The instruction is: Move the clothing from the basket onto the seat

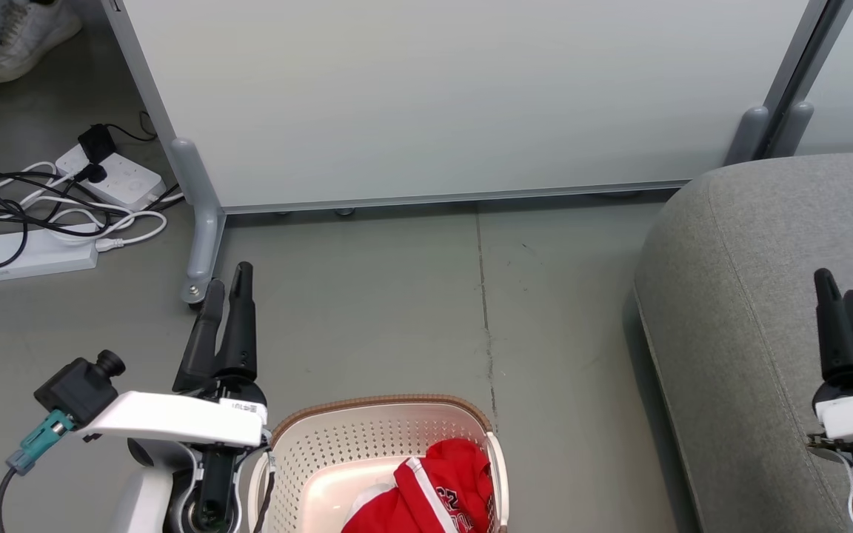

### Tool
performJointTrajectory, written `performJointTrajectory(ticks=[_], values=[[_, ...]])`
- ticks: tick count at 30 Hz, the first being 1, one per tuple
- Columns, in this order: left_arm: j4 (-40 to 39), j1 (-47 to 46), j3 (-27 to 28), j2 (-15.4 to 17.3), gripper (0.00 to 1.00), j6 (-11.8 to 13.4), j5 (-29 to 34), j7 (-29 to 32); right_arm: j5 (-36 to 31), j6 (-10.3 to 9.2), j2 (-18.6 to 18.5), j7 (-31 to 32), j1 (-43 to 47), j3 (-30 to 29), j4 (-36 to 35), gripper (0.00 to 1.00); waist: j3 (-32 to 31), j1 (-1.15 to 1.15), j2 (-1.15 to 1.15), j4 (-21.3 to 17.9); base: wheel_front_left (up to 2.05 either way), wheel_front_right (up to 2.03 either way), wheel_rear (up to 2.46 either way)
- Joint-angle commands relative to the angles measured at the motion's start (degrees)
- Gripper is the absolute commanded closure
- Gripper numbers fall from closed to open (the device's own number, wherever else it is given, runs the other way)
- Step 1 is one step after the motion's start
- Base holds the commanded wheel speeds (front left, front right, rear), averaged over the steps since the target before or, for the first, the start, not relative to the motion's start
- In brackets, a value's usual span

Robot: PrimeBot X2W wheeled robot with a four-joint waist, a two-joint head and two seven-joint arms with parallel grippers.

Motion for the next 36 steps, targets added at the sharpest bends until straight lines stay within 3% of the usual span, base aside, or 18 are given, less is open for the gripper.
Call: performJointTrajectory(ticks=[1,18,36], values=[[-1.04,-2.18,-0.19,0.25,0.0,0.31,2.39,-0.32,-2.06,0.25,-0.91,-0.71,-1.85,0.58,-1.02,0.0,-0.03,0.0,0.0,0.01,0.0,0.0,0.0],[2.8,-1.83,-2.41,1.74,0.0,2.97,20.46,-2.24,-16.76,0.28,-0.55,-5.05,-1.14,5.01,0.8,0.0,-0.4,0.0,0.0,-0.04,0.0,0.0,0.0],[6.83,-1.64,-2.37,1.86,0.0,6.24,31.58,-4.01,-28.48,0.29,-0.41,-8.9,-1.49,8.27,4.93,0.0,-0.51,0.0,0.0,0.04,0.0,0.0,0.0]])
